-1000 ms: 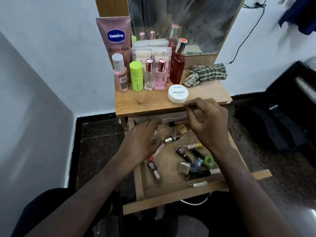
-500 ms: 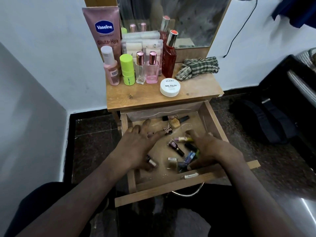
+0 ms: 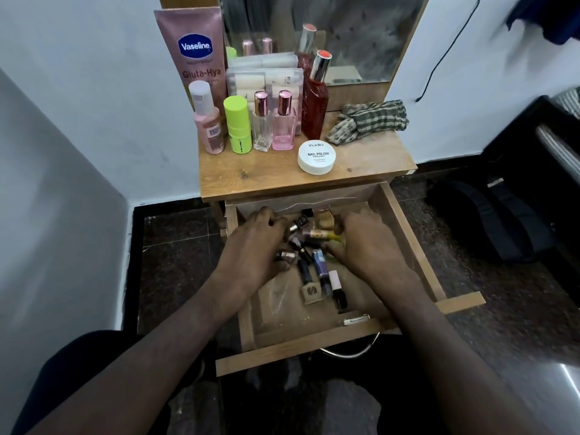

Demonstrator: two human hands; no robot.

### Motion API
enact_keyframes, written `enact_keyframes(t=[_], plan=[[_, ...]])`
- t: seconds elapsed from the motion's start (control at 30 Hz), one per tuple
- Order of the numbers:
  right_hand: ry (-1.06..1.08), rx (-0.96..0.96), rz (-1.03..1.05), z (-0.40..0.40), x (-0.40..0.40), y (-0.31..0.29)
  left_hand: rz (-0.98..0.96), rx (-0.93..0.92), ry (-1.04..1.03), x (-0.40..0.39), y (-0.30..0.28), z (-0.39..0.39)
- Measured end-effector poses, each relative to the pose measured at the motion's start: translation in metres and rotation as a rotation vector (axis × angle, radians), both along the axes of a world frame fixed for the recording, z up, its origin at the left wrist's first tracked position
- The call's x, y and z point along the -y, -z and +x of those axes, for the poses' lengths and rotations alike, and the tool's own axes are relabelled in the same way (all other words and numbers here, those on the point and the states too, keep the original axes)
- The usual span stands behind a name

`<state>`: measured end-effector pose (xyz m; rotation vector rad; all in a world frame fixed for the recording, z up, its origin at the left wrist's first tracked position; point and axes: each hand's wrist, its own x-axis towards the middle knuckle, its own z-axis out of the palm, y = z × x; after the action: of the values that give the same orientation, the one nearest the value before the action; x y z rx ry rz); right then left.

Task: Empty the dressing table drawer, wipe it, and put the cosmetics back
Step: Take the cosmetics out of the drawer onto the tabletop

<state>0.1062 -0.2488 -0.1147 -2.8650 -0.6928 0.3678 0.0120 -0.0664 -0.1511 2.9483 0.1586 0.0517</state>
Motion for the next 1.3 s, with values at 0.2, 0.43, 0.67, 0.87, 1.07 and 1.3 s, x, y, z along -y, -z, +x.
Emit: enact_keyframes(t=[0.2, 0.43, 0.67, 0.87, 1.07, 1.3], plan=[[-0.152, -0.189, -0.187, -0.026, -0.015, -0.006, -0.029, 0.035, 0.039, -0.004, 0.001, 0.001], [-0.09, -0.18, -0.172, -0.033, -0.03, 0.014, -0.337, 0.053, 0.101, -0.02, 0.002, 0.0], [0.08, -0.358, 0.462, -0.006, -0.002, -0.001, -0.645, 0.109, 0.058, -0.015, -0.014, -0.004], [0.095, -0.483, 0.84, -0.002, -0.011, -0.005, -0.707, 0.178, -0.052, -0.012, -0.02, -0.008], [0.146, 0.065, 0.424, 0.04, 0.0, 0.027, -0.878, 0.419, -0.208, -0.019, -0.032, -0.015], [0.117, 0.12, 0.136, 0.054, -0.003, 0.057, -0.623, 0.603, -0.353, -0.036, -0.031, -0.01]])
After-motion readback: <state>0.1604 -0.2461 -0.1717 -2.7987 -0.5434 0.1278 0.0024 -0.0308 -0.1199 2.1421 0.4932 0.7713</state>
